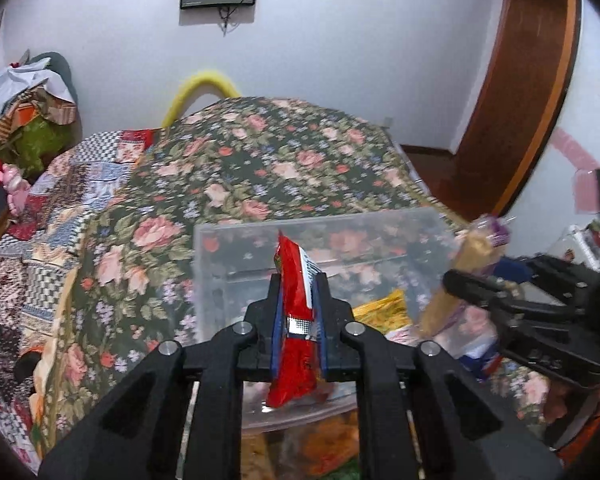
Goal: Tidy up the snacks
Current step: 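Carry both held snacks over the clear box and release them inside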
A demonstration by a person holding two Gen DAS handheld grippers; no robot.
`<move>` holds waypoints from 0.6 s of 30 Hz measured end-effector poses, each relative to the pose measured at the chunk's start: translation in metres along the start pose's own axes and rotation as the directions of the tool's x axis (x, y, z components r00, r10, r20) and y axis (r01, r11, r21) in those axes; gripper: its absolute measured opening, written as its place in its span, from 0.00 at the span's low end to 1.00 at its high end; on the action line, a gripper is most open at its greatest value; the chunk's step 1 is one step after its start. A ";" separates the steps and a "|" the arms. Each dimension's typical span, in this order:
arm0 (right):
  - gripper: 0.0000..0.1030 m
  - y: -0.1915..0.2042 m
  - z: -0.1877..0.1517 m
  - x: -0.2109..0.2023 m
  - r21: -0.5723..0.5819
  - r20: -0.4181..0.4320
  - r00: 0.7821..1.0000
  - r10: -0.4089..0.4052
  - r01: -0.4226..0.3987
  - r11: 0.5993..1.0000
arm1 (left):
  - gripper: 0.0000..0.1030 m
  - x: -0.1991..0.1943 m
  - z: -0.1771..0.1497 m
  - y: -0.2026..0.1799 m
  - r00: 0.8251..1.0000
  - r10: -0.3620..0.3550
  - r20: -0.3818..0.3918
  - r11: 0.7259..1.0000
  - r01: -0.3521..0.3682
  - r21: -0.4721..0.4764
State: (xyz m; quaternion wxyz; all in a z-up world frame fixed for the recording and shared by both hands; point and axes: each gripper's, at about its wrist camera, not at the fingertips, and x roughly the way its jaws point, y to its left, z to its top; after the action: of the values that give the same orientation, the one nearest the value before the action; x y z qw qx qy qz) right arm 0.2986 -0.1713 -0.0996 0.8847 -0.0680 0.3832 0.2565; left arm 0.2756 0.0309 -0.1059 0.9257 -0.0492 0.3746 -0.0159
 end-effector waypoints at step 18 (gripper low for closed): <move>0.69 0.020 -0.006 -0.052 -0.042 0.138 0.990 -0.015 0.021 0.999 | 0.71 -0.052 -0.013 0.007 0.998 0.025 0.052 0.999 -0.027 0.036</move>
State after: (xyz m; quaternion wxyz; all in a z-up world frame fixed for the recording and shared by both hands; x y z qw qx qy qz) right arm 0.2552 -0.1770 -0.0651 0.9097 -0.0728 0.3148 0.2610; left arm 0.2286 0.0403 -0.0797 0.9360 -0.0277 0.3507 -0.0093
